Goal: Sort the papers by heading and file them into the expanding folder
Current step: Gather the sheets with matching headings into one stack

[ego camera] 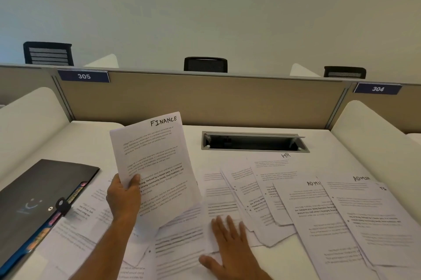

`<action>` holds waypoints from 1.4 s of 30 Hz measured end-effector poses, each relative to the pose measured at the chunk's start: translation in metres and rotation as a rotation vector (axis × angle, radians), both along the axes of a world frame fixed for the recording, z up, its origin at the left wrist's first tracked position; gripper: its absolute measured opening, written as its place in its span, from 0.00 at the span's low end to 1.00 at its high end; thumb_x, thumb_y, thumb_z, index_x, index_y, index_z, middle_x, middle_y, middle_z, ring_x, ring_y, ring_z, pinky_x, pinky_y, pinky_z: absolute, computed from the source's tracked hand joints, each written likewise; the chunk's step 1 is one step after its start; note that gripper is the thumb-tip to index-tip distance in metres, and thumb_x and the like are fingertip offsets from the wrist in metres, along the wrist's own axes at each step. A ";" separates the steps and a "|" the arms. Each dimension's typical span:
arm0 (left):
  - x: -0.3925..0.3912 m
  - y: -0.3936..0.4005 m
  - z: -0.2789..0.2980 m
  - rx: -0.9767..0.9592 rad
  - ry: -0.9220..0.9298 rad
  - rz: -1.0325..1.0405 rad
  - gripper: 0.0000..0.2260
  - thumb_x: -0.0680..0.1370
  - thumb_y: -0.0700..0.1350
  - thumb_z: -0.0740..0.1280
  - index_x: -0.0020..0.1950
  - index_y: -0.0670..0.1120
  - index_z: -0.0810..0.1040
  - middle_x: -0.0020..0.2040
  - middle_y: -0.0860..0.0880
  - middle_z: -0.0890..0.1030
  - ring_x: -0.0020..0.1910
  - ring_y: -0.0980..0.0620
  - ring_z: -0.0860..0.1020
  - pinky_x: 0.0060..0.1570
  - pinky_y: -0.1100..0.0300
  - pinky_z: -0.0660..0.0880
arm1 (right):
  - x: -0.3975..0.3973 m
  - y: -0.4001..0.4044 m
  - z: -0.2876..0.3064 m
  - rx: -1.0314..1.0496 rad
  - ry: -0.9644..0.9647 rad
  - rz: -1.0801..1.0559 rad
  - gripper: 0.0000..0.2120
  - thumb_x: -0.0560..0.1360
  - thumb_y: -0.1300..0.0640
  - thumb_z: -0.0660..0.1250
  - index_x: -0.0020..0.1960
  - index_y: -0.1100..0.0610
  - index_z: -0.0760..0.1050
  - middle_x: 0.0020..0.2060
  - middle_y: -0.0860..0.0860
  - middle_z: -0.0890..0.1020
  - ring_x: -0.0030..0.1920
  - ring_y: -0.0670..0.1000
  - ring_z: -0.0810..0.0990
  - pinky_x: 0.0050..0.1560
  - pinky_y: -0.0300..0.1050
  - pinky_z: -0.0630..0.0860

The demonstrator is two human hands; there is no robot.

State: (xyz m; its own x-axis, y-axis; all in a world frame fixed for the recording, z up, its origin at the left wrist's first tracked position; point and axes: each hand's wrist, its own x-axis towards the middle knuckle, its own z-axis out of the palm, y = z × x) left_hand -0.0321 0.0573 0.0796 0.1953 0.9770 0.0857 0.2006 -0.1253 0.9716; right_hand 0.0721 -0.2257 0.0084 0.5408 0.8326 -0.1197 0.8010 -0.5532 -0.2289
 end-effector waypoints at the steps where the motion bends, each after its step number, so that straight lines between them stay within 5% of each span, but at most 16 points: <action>1: 0.000 0.000 0.000 -0.004 -0.001 -0.001 0.06 0.79 0.45 0.70 0.54 0.51 0.75 0.49 0.47 0.80 0.41 0.47 0.80 0.39 0.52 0.80 | 0.002 0.000 -0.002 0.032 0.062 0.076 0.47 0.73 0.22 0.42 0.81 0.51 0.42 0.76 0.39 0.38 0.80 0.53 0.40 0.73 0.49 0.26; 4: 0.002 -0.001 0.000 -0.012 -0.011 0.000 0.06 0.79 0.45 0.70 0.54 0.51 0.75 0.49 0.48 0.80 0.43 0.45 0.80 0.40 0.51 0.80 | 0.007 0.002 -0.001 0.148 0.186 0.053 0.40 0.76 0.26 0.41 0.81 0.46 0.40 0.73 0.30 0.37 0.79 0.42 0.38 0.72 0.34 0.29; 9: 0.004 -0.002 0.001 0.004 -0.027 0.010 0.06 0.79 0.44 0.70 0.54 0.51 0.75 0.48 0.47 0.81 0.42 0.47 0.79 0.35 0.58 0.76 | 0.015 0.004 0.003 0.091 0.045 -0.099 0.34 0.83 0.39 0.47 0.81 0.56 0.44 0.81 0.50 0.48 0.81 0.50 0.44 0.71 0.38 0.24; 12: 0.004 -0.002 0.002 -0.002 -0.038 0.010 0.06 0.79 0.44 0.70 0.54 0.50 0.76 0.48 0.47 0.81 0.41 0.48 0.79 0.37 0.57 0.76 | 0.004 0.004 0.011 0.123 0.004 0.028 0.30 0.81 0.39 0.50 0.77 0.54 0.64 0.75 0.47 0.68 0.78 0.49 0.62 0.74 0.43 0.37; 17: 0.004 -0.001 0.002 0.005 -0.040 0.009 0.07 0.79 0.44 0.70 0.54 0.51 0.75 0.49 0.47 0.81 0.43 0.45 0.80 0.38 0.55 0.77 | 0.016 0.004 0.005 0.167 0.047 0.002 0.32 0.82 0.39 0.48 0.81 0.50 0.46 0.81 0.46 0.49 0.80 0.46 0.40 0.70 0.33 0.24; 21: 0.004 0.001 0.000 -0.002 -0.033 0.008 0.06 0.79 0.44 0.70 0.54 0.51 0.76 0.49 0.47 0.81 0.44 0.45 0.80 0.40 0.53 0.77 | 0.026 0.003 0.007 0.013 0.012 -0.155 0.44 0.76 0.28 0.47 0.81 0.54 0.43 0.81 0.52 0.45 0.80 0.53 0.39 0.75 0.47 0.26; 24: 0.003 0.002 -0.001 0.000 -0.024 0.003 0.06 0.79 0.44 0.70 0.54 0.51 0.75 0.49 0.47 0.81 0.44 0.45 0.80 0.40 0.53 0.78 | 0.026 0.004 0.009 -0.024 -0.017 -0.152 0.49 0.72 0.23 0.43 0.81 0.56 0.48 0.81 0.53 0.48 0.80 0.59 0.37 0.72 0.55 0.23; 27: 0.002 0.003 0.000 -0.001 -0.012 0.000 0.06 0.79 0.45 0.70 0.54 0.50 0.75 0.49 0.47 0.81 0.44 0.45 0.80 0.40 0.52 0.78 | 0.018 0.005 0.015 -0.013 -0.109 -0.019 0.42 0.76 0.26 0.45 0.75 0.55 0.69 0.75 0.50 0.69 0.78 0.62 0.57 0.72 0.59 0.35; 28: 0.002 0.004 0.000 -0.003 -0.012 0.000 0.06 0.79 0.45 0.70 0.54 0.50 0.75 0.49 0.47 0.81 0.44 0.45 0.80 0.40 0.52 0.78 | 0.015 0.009 0.015 0.026 -0.115 0.031 0.40 0.77 0.27 0.46 0.74 0.54 0.70 0.74 0.49 0.71 0.78 0.61 0.59 0.72 0.58 0.36; 30: 0.000 0.006 0.000 -0.003 -0.012 0.002 0.06 0.79 0.45 0.70 0.54 0.50 0.75 0.49 0.47 0.81 0.43 0.45 0.80 0.39 0.53 0.78 | 0.012 0.018 0.011 0.120 -0.017 0.035 0.40 0.76 0.28 0.47 0.79 0.52 0.59 0.79 0.48 0.60 0.81 0.56 0.46 0.73 0.50 0.28; 31: 0.000 0.006 0.000 -0.001 -0.009 0.004 0.06 0.79 0.45 0.70 0.54 0.50 0.75 0.49 0.47 0.81 0.42 0.46 0.80 0.38 0.54 0.77 | 0.014 0.022 0.010 0.105 0.083 -0.041 0.41 0.75 0.27 0.49 0.80 0.51 0.54 0.80 0.47 0.56 0.81 0.54 0.44 0.75 0.47 0.30; 35: -0.004 0.010 0.001 -0.001 0.011 0.013 0.06 0.79 0.45 0.70 0.54 0.49 0.76 0.48 0.48 0.80 0.41 0.47 0.80 0.33 0.59 0.75 | 0.025 0.039 0.024 0.071 0.155 -0.294 0.52 0.61 0.21 0.62 0.75 0.51 0.59 0.69 0.49 0.67 0.70 0.54 0.65 0.71 0.52 0.64; 42: -0.010 0.013 0.000 -0.030 0.017 0.000 0.07 0.79 0.46 0.70 0.55 0.50 0.76 0.46 0.49 0.81 0.41 0.49 0.80 0.32 0.60 0.75 | 0.030 0.057 0.037 -0.003 0.360 -0.482 0.46 0.54 0.34 0.79 0.63 0.55 0.65 0.58 0.50 0.75 0.59 0.53 0.75 0.59 0.52 0.76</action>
State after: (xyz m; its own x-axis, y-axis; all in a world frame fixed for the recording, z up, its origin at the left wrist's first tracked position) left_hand -0.0417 0.0700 0.0798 0.1960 0.9792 0.0527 0.2175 -0.0958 0.9714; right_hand 0.1016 -0.1683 0.0451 0.7823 0.5028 -0.3678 0.3318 -0.8360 -0.4371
